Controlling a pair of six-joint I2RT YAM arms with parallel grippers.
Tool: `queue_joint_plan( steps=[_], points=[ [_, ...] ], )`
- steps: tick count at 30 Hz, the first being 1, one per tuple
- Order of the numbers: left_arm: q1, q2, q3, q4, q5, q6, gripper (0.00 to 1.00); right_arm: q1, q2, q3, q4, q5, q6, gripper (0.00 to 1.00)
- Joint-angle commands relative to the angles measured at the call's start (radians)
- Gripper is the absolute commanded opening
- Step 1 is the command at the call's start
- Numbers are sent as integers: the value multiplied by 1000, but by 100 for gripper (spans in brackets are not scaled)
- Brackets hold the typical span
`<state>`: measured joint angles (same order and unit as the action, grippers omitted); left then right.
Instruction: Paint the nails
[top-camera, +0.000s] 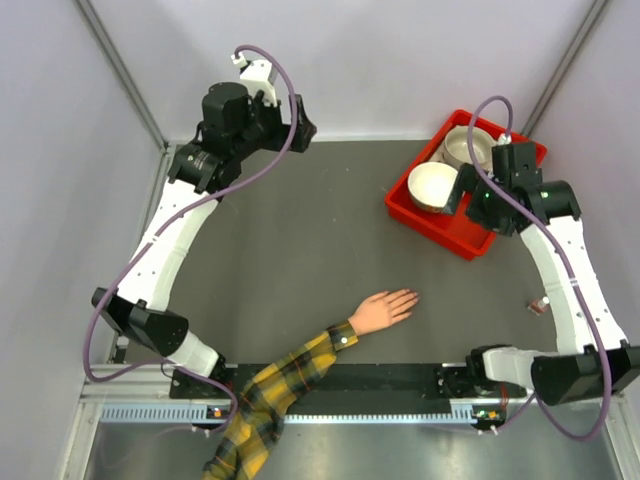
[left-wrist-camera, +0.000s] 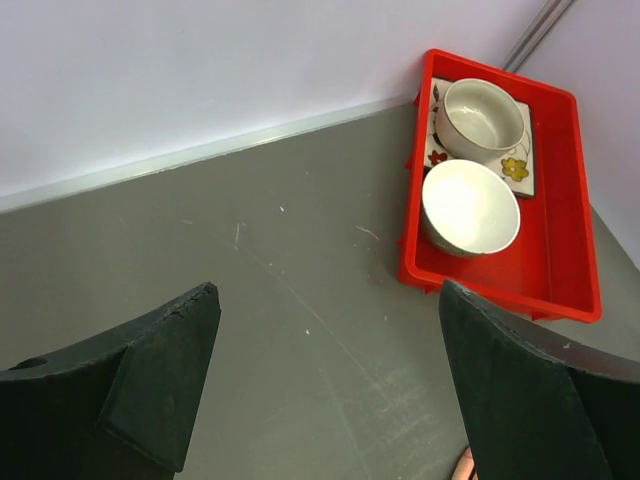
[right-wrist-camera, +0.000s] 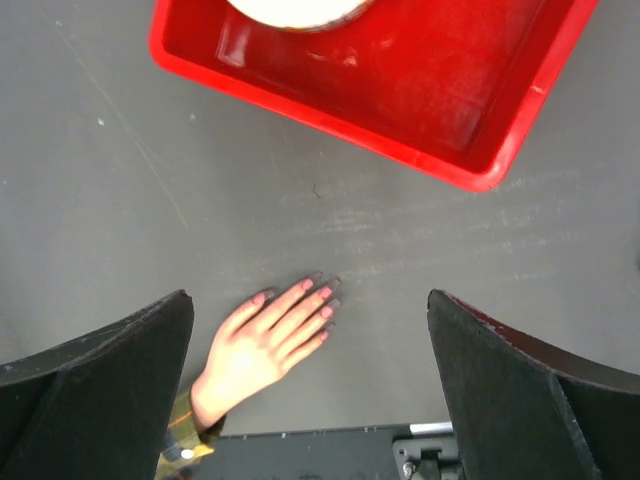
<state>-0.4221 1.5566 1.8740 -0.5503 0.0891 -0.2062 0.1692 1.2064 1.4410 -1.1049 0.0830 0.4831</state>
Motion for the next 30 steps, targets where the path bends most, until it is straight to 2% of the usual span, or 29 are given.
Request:
queue_joint_plan(
  steps=[1, 5, 12, 19, 23, 25, 26, 30],
  points=[
    [2, -82, -51, 18, -2, 34, 96, -80, 83, 85, -42, -54, 9, 99],
    [2, -147, -120, 7, -11, 30, 99, -198, 130, 108, -105, -22, 18, 99],
    [5, -263, -297, 19, -12, 27, 99, -430, 87, -16, -140, 44, 57, 99],
    [74, -290, -325, 29, -8, -4, 99, -658, 42, -123, -145, 178, 103, 99],
    [85, -287, -337, 47, -29, 2, 99, -738, 54, -177, -130, 227, 81, 98],
    [86, -274, -320, 58, -38, 10, 99, -775, 35, -232, -77, 225, 60, 96],
    [86, -270, -312, 61, -38, 11, 99, -828, 25, -255, -52, 201, 49, 90],
    [83, -236, -263, 70, -48, 24, 99, -905, 10, -338, 17, 169, -15, 77]
  ],
)
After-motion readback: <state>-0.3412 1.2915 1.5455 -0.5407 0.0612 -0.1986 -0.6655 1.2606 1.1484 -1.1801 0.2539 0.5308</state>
